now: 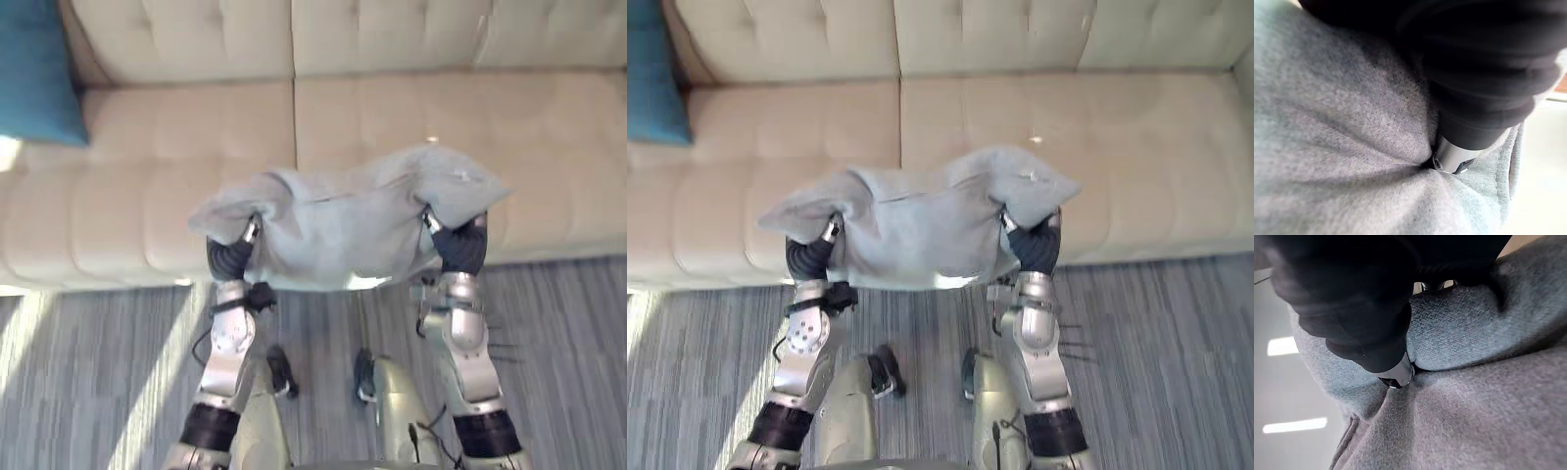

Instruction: Pick up cushions and gather them together orderly.

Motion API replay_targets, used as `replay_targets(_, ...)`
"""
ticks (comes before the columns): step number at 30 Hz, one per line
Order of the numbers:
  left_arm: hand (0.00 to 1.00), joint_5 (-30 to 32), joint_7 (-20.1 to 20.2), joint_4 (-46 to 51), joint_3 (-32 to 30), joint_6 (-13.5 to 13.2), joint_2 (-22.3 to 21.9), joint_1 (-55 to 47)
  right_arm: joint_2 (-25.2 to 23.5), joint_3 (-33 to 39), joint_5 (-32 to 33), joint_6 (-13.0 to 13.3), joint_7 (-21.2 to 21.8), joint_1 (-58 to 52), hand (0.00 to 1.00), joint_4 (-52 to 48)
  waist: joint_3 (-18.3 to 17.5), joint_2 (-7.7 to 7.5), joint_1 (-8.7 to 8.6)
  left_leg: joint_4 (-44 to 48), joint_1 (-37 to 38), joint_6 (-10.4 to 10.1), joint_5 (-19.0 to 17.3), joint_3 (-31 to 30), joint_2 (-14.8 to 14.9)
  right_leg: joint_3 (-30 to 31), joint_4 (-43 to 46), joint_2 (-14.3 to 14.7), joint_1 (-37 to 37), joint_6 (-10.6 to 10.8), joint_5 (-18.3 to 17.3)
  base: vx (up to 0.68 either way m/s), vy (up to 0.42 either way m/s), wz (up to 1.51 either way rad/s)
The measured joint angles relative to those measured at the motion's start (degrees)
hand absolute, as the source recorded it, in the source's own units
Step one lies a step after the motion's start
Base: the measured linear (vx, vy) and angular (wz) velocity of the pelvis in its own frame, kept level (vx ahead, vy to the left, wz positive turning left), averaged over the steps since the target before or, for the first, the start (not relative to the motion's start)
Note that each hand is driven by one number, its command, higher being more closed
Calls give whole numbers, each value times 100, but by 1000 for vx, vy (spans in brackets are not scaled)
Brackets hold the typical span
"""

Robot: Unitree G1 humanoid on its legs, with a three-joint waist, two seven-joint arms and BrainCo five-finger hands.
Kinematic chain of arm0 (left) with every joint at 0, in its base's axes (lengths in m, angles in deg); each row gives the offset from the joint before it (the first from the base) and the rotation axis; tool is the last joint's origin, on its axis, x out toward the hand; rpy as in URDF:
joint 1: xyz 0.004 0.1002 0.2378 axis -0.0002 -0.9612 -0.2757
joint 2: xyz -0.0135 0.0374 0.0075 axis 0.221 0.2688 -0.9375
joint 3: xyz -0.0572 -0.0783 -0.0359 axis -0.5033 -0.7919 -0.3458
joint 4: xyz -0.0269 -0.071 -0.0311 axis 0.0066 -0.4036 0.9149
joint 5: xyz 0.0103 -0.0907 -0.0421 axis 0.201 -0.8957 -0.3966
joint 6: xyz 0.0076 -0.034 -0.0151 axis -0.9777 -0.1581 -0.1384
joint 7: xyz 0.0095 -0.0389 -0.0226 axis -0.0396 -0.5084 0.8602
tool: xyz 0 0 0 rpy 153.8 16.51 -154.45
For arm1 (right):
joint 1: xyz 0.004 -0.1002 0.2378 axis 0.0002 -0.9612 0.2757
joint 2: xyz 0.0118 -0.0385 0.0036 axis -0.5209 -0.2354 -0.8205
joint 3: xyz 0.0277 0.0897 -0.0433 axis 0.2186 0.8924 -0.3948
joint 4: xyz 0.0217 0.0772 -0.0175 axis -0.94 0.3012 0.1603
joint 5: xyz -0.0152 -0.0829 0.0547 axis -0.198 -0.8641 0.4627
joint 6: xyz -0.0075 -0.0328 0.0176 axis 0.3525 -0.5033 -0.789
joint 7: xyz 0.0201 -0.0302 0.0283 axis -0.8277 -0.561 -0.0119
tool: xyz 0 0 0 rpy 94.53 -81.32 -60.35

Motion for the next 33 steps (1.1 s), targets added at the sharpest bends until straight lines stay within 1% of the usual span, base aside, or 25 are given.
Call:
replay_targets(3, 100, 116, 126, -29, 22, 47, 44, -335, 160, -1, 4, -42, 140, 8, 100, 484, -8, -7, -17, -296, 407, 42, 50, 42, -184, 1, -356, -56, 423, 83, 119, 157, 63, 1)
replay_targets(5, 100, 152, 148, -44, 55, 106, 47, -475, 175, 0, 4, -113, 223, 8, 100, 759, -7, -10, -18, -433, 685, 65, 29, 66, -285, 13, -239, -142, 553, 223, 205, 120, 70, -5)
replay_targets(6, 100, 153, 214, -50, 61, 169, 47, -518, 215, 0, 1, -155, 249, 10, 100, 923, -4, -12, -22, -542, 923, 72, -53, 81, -364, 41, 101, -190, 545, 302, 307, 111, 82, -2)
replay_targets(7, 100, 160, 258, -52, 70, 183, 60, -552, 252, -1, -5, -188, 253, 11, 100, 1015, 0, -19, -21, -655, 1132, 60, -147, 83, -405, 63, 462, -251, 503, 298, 423, 128, 103, -10)
replay_targets(9, 100, 231, 307, -51, 102, 195, 72, -637, 299, -10, -21, -219, 264, 20, 100, 1164, 7, -31, -23, -944, 1616, 147, -269, 81, -552, 281, 1319, -333, 264, 124, 999, 121, 93, -14)
replay_targets(10, 100, 286, 317, -41, 123, 200, 92, -652, 348, -20, -24, -221, 267, 24, 100, 1204, -7, -22, -92, -1143, 1876, 196, -294, 64, -607, 353, 1454, -306, 105, 73, 849, 156, 59, -5)
replay_targets(11, 100, 310, 318, -36, 129, 184, 148, -617, 388, -28, -25, -217, 285, 82, 100, 1201, -12, -32, -130, -1208, 2003, 189, -352, 66, -624, 429, 1106, -182, -32, 53, 581, 161, 43, 1)
replay_targets(12, 100, 312, 322, -36, 134, 185, 174, -588, 409, -28, -25, -216, 293, 109, 100, 1201, -17, -40, -144, -1233, 2046, 176, -380, 68, -640, 499, 829, -89, -113, 45, 571, 181, 10, 7)
replay_targets(13, 100, 313, 333, -37, 151, 188, 176, -571, 499, -26, -24, -216, 322, 129, 100, 1202, -26, -56, -196, -1308, 2143, 140, -427, 70, -690, 635, 148, 78, -255, 60, 672, 228, -21, 20)
replay_targets(14, 100, 311, 341, -40, 199, 193, 180, -575, 606, -20, -23, -219, 347, 128, 100, 1214, -28, -61, -256, -1335, 2265, 89, -467, 57, -733, 800, -647, 256, -309, 88, 978, 263, -38, 29)
replay_targets(15, 100, 311, 348, -39, 224, 193, 181, -575, 656, -16, -23, -224, 353, 121, 100, 1215, -40, -84, -299, -1331, 2329, 10, -483, 28, -787, 896, -1069, 342, -298, 108, 1210, 328, -71, 43)
replay_targets(16, 100, 313, 351, -44, 301, 194, 202, -570, 733, 2, -22, -225, 369, 73, 100, 1213, -87, -176, -378, -1254, 2464, -95, -636, -94, -968, 1224, -1644, 394, -212, 4, 1927, 387, -130, 57)
replay_targets(17, 100, 310, 361, -101, 462, 233, 162, -557, 850, 99, -21, -238, 371, 5, 100, 1224, -97, 39, -439, -1173, 2531, -179, -725, -397, -944, 1291, -1296, 432, -204, -107, 2111, 452, -129, 50)
replay_targets(18, 100, 314, 386, -109, 552, 236, 106, -570, 888, 180, -22, -247, 373, -75, 100, 1224, -150, 135, -437, -1159, 2500, -242, -689, -493, -906, 1258, -1179, 457, -214, -147, 1964, 383, -108, 49)
replay_targets(19, 100, 316, 518, -199, 713, 234, 84, -521, 925, 412, -22, -294, 401, -247, 100, 1224, -239, 292, -470, -958, 2467, -375, -616, -692, -794, 1051, -1034, 460, -191, -211, 1728, 464, -87, 45)
replay_targets(21, 100, 309, 665, -548, 885, 236, 2, -230, 892, 674, -22, -373, 456, -491, 100, 1224, -248, 321, -458, -170, 2226, -873, -296, -738, -549, 784, -1045, 461, 94, -338, 1555, 432, -112, 48)
replay_targets(23, 100, 273, 767, -688, 893, 310, -80, -178, 862, 754, -20, -436, 465, -659, 100, 1139, -237, 325, -463, 904, 1908, -620, 292, -505, -141, 645, -1243, 511, 555, -399, 1435, 314, -74, 25)
replay_targets(24, 100, 251, 841, -710, 903, 326, -95, -207, 799, 758, -10, -444, 432, -907, 100, 767, -247, 313, -412, 1650, 1627, -467, 188, -177, 282, 583, -1467, 513, 974, -422, 1344, 244, -7, 11)
replay_targets(25, 100, 249, 850, -699, 888, 325, -94, -205, 773, 758, -10, -444, 425, -958, 100, 618, -259, 306, -388, 1646, 1545, -372, 130, -107, 326, 590, -1511, 492, 1025, -429, 1337, 209, 15, 5)
replay_targets(26, 100, 237, 850, -696, 872, 314, -89, -196, 748, 759, -10, -429, 418, -976, 100, 485, -263, 309, -378, 1539, 1436, -256, 59, -84, 336, 612, -1580, 474, 1064, -424, 1320, 116, 60, -9)
replay_targets(27, 100, 205, 853, -696, 860, 312, -63, -175, 705, 759, -12, -381, 409, -931, 100, 380, -277, 325, -338, 947, 1247, -91, -45, -122, 289, 674, -1705, 441, 1074, -434, 1306, 113, 117, -21)
replay_targets(28, 100, 206, 856, -701, 876, 315, -59, -181, 709, 761, -12, -354, 380, -882, 100, 421, -284, 340, -289, 29, 1271, -163, 29, -283, 98, 761, -1764, 431, 1049, -340, 1349, 96, 141, -30)
replay_targets(30, 100, 212, 871, -746, 875, 313, 2, -155, 756, 781, -30, -366, 362, -740, 100, 622, -373, 481, -258, -1273, 1327, -452, 492, -533, -21, 984, -1845, 580, 868, -80, 1445, 86, 211, -43)
replay_targets(31, 100, 214, 872, -781, 891, 320, 72, -153, 671, 780, -35, -407, 363, -703, 100, 724, -392, 417, -281, -1449, 1393, -437, 524, -457, -127, 1112, -1964, 526, 872, -1, 1519, 113, 219, -44)
replay_targets(33, 100, 217, 873, -809, 886, 321, 114, -157, 622, 746, -53, -428, 365, -666, 100, 845, -390, 382, -266, -1650, 1496, -362, 573, -236, -295, 1291, -2195, 399, 880, 110, 1665, 95, 136, -36)
